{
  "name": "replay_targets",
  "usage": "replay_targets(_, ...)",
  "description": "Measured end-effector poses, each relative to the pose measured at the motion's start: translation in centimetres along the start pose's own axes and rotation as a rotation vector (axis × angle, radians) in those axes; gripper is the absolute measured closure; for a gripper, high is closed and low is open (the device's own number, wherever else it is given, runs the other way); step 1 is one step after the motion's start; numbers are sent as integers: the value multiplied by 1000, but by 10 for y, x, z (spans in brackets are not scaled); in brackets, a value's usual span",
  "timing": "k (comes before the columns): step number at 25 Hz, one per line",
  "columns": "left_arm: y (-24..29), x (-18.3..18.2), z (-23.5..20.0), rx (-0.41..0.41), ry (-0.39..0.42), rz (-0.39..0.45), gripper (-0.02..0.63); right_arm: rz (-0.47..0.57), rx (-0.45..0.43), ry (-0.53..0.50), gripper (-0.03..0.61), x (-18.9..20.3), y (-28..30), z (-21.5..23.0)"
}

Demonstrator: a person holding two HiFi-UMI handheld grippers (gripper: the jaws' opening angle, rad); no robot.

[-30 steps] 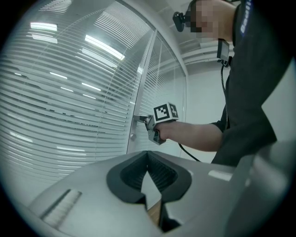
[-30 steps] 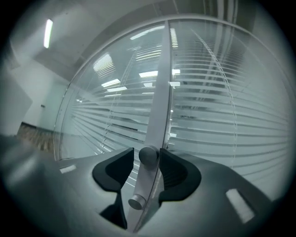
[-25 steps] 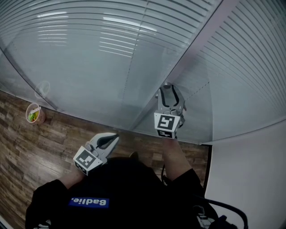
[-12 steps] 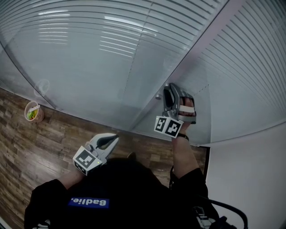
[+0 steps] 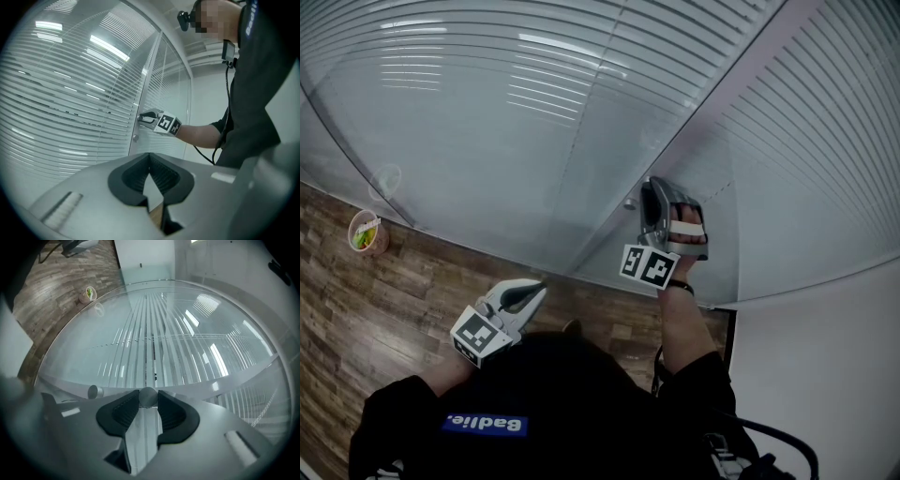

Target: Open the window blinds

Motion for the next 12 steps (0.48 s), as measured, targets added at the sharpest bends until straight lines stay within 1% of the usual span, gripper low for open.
replay_targets(9, 3, -4, 1, 3, -3, -5, 614, 5, 32, 114, 451, 0, 2, 6)
replay_targets(12, 0, -3, 2, 6, -4, -6, 614, 14, 49, 191, 451, -3, 0, 7)
Point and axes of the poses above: the fingertips, and each gripper's own axes: y forward along the fingers, z to its right, x out of its underside, the point moved 2 cm from there along -y, backward along the fingers, and after that the axes turned 13 degrees about z, right-handed, at the moved point
